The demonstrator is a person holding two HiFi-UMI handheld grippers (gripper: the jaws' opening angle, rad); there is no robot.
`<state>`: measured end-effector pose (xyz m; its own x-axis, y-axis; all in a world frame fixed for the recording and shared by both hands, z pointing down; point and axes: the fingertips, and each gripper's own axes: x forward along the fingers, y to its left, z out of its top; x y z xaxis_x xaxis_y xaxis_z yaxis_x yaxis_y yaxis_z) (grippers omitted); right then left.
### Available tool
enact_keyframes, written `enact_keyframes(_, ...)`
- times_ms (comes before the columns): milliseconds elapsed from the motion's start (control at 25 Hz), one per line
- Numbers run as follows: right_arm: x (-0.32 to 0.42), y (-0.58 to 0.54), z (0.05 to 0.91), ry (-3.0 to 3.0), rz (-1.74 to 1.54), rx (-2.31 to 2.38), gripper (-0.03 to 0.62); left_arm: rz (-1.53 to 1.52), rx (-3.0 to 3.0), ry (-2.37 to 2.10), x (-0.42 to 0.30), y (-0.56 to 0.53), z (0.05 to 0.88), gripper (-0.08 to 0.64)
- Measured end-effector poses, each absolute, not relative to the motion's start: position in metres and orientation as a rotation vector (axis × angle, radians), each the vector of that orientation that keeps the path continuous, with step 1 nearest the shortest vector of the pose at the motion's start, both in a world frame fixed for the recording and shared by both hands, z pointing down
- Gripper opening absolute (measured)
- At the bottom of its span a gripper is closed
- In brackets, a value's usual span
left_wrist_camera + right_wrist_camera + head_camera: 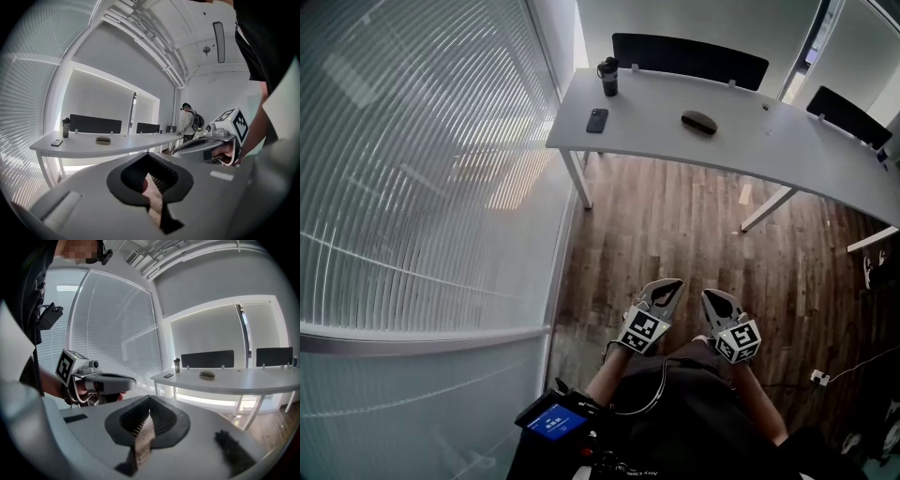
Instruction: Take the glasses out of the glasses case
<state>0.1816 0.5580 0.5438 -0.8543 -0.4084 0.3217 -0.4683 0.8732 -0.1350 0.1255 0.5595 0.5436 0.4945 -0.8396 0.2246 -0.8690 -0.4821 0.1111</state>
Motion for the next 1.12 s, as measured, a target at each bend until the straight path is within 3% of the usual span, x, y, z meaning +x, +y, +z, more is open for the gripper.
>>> enact_keyframes(440,0.144,0.550,0.540,-2.762,0.280,0.647,0.008,0.121,2.478,-1.488,0.098,0.546,0.547,0.001)
enact_keyframes(840,0.194,0.523,0.554,-2.731,0.385,0.788,0.008,0.177,2.504,-1.347,0.151,0.522,0.569,0.001)
enact_keyframes(1120,0.208,0.482,0.567,-2.733,0.439,0.801,0.008,0.253,2.444,-1.376,0.148,0.499,0.589,0.002)
